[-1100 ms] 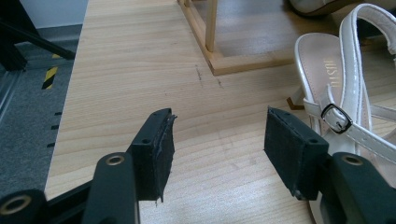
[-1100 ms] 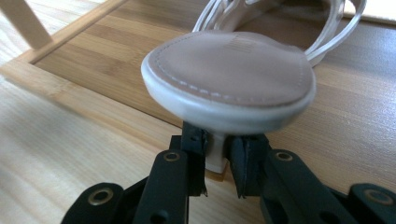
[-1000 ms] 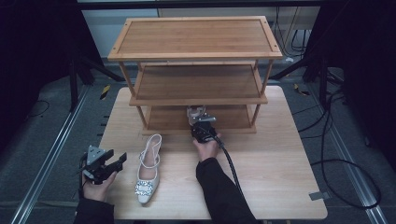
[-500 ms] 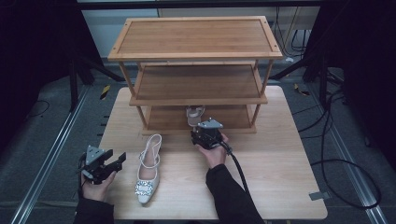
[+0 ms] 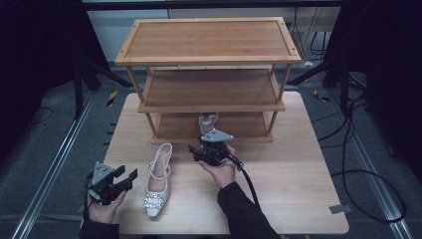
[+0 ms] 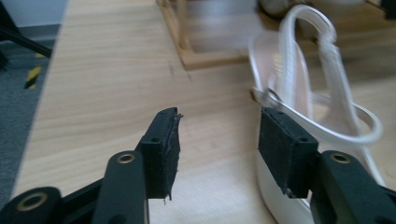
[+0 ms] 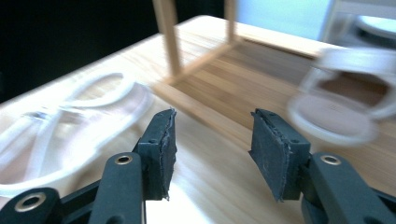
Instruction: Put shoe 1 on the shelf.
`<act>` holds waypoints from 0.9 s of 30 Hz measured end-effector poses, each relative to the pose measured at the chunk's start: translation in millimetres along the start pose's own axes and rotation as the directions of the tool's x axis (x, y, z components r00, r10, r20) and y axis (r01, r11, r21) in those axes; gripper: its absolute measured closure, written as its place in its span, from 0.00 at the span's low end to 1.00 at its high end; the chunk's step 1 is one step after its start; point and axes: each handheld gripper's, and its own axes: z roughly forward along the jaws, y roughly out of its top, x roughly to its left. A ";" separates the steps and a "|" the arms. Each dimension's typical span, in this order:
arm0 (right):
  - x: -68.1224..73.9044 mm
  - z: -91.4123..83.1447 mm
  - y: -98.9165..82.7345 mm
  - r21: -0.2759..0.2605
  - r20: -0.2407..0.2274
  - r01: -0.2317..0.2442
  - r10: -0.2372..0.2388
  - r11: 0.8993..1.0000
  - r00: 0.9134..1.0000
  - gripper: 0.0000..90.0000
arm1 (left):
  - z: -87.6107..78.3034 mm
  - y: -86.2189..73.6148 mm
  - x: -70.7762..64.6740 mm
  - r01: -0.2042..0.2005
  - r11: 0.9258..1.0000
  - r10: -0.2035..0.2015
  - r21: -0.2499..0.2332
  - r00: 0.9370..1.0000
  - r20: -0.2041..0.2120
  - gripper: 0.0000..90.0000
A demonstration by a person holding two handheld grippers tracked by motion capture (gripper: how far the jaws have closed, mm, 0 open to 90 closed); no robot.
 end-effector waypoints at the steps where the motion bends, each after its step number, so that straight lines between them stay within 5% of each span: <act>1: 3.8 1.0 1.5 0.002 -0.014 0.011 -0.011 1.000 1.000 0.56 | -0.4 -1.2 -2.6 -0.005 1.000 0.005 0.005 1.000 0.004 0.54; 10: 38.6 10.6 0.4 0.037 -0.130 0.045 -0.040 0.998 0.991 0.59 | 4.7 -11.1 -28.8 -0.054 0.995 0.050 0.085 0.998 0.046 0.60; 22: 59.0 33.7 -18.8 0.125 -0.185 0.053 -0.029 0.991 0.982 0.63 | 18.8 -11.2 -28.1 -0.029 0.990 0.021 0.139 0.998 0.055 0.73; 27: 61.9 40.3 -23.1 0.153 -0.199 0.057 -0.026 0.987 0.980 0.74 | 23.5 -9.9 -27.6 -0.020 0.989 0.008 0.149 0.997 0.080 0.82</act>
